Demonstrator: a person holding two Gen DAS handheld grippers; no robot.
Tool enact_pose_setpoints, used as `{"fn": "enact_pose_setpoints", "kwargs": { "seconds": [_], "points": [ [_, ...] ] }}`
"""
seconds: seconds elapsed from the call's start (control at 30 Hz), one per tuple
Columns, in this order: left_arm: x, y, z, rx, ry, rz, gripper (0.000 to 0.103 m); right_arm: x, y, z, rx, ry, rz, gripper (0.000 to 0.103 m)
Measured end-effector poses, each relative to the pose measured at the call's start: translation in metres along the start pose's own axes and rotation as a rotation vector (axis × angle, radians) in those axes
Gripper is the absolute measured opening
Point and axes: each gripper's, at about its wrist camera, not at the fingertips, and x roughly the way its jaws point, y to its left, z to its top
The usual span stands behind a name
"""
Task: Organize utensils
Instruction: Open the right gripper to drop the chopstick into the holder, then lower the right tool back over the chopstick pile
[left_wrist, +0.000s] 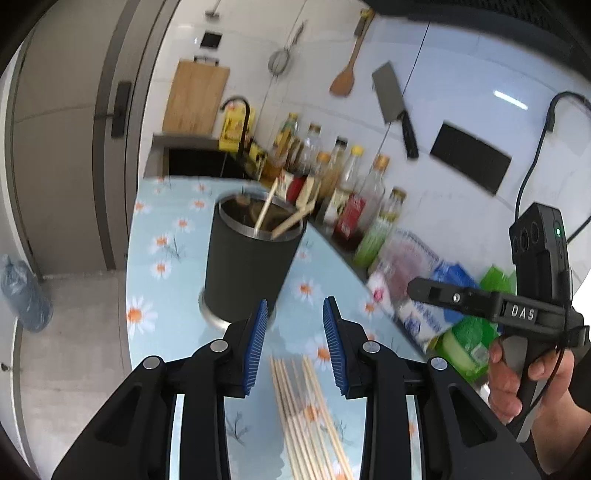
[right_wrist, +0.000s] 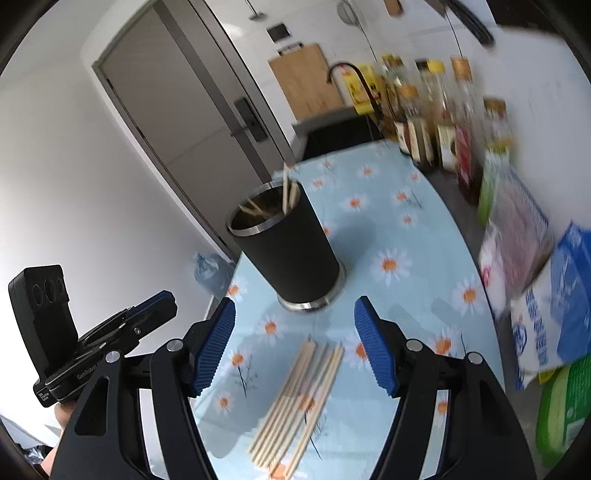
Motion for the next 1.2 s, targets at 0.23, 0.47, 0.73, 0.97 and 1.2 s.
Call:
{"fn": "enact_pose_setpoints", "kwargs": {
  "seconds": [0.23,0.47,0.73,0.97,1.2],
  "points": [
    [0.024,0.007,-0.03,-0.012,0.166,-0.013,0.031,0.04,-0.019,-0.023,0.093,0.214,-0.041,0.066],
    [0.046,0.01,-0.053,-0.021,0.296,0.009,0.031,0.084,-0.039,-0.039,0.218,0.415,-0.01,0.053],
    [0.062,0.017,-0.071,-0.036,0.375,0.013,0.038,0.133,-0.046,-0.05,0.262,0.612,-0.078,0.015],
    [0.072,0.024,-0.074,-0.073,0.403,0.02,0.038,0.156,-0.04,-0.047,0.24,0.669,-0.139,0.014],
    [0.073,0.029,-0.07,-0.111,0.393,0.031,0.038,0.171,-0.032,-0.045,0.216,0.689,-0.195,0.012]
  ]
}}
